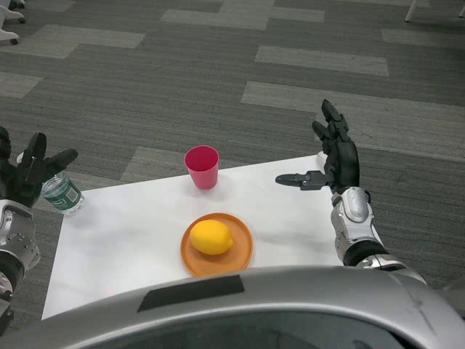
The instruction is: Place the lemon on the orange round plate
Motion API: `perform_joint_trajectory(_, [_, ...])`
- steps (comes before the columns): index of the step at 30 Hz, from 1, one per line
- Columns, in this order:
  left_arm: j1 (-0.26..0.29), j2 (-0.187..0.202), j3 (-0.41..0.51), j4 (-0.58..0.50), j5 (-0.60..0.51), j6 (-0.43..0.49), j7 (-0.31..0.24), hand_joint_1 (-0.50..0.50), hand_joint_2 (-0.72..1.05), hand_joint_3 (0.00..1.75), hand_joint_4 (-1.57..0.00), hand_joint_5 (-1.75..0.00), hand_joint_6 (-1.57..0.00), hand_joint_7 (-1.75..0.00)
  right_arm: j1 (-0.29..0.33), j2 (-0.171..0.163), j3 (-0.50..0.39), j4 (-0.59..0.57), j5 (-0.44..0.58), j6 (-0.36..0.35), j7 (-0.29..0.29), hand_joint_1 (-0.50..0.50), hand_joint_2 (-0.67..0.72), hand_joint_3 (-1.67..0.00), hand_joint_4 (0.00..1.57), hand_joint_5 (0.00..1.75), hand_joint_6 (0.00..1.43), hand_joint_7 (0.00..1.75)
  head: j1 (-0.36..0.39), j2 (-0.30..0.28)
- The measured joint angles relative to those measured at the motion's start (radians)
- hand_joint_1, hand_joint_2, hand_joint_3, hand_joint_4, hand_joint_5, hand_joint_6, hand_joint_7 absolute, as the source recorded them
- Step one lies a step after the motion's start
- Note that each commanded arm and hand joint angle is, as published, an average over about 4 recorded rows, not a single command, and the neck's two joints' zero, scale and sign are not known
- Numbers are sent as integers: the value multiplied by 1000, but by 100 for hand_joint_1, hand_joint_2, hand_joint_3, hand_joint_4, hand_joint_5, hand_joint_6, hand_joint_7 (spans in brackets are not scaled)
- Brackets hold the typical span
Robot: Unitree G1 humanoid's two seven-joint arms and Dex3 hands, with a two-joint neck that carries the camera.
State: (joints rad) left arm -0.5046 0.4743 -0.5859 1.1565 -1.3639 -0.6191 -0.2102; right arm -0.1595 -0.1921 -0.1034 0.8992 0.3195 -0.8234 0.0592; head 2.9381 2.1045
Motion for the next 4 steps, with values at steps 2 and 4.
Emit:
perform_joint_trajectory(2, [0, 0, 1, 0, 0, 0, 0, 50, 98, 9, -7, 0, 0, 0, 0, 0, 0, 0, 0, 0, 0, 4, -10, -24, 0, 68, 0, 14, 0, -1])
perform_joint_trajectory(4, [0, 0, 2, 1, 0, 0, 0, 50, 102, 9, -7, 0, 0, 0, 0, 0, 0, 0, 0, 0, 0, 4, -10, -24, 0, 68, 0, 14, 0, 0])
